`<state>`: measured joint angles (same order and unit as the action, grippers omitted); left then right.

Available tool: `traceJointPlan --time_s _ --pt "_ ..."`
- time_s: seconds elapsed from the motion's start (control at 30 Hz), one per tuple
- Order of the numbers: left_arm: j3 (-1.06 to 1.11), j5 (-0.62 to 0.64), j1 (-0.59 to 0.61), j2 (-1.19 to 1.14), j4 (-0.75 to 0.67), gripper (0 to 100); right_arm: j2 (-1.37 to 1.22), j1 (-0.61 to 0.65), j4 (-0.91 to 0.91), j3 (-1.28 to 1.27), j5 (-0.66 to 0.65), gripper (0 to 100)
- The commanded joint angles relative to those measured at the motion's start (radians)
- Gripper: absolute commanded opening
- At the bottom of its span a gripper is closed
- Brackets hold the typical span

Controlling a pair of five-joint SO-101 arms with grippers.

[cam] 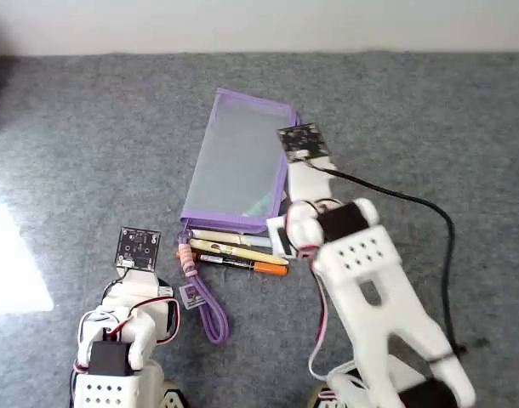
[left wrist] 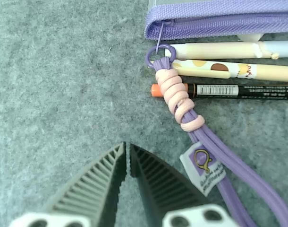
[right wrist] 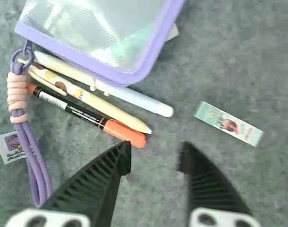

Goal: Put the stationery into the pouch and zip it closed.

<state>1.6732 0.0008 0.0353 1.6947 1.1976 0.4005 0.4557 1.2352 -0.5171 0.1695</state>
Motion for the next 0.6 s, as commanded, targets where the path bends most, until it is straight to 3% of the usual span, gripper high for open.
traceJointPlan --time_s 0.0,0.23,0.57 --pt "-0.008 -0.005 -0.008 0.000 -0.023 1 -0.070 0.058 -0.056 0.100 0.083 29.8" --pt "-0.008 -0.005 -0.008 0.000 -0.023 1 -0.176 0.173 -0.165 0.184 0.265 28.8" --pt "-0.008 -0.005 -0.008 0.000 -0.023 1 -0.317 0.355 -0.389 0.189 0.381 28.8"
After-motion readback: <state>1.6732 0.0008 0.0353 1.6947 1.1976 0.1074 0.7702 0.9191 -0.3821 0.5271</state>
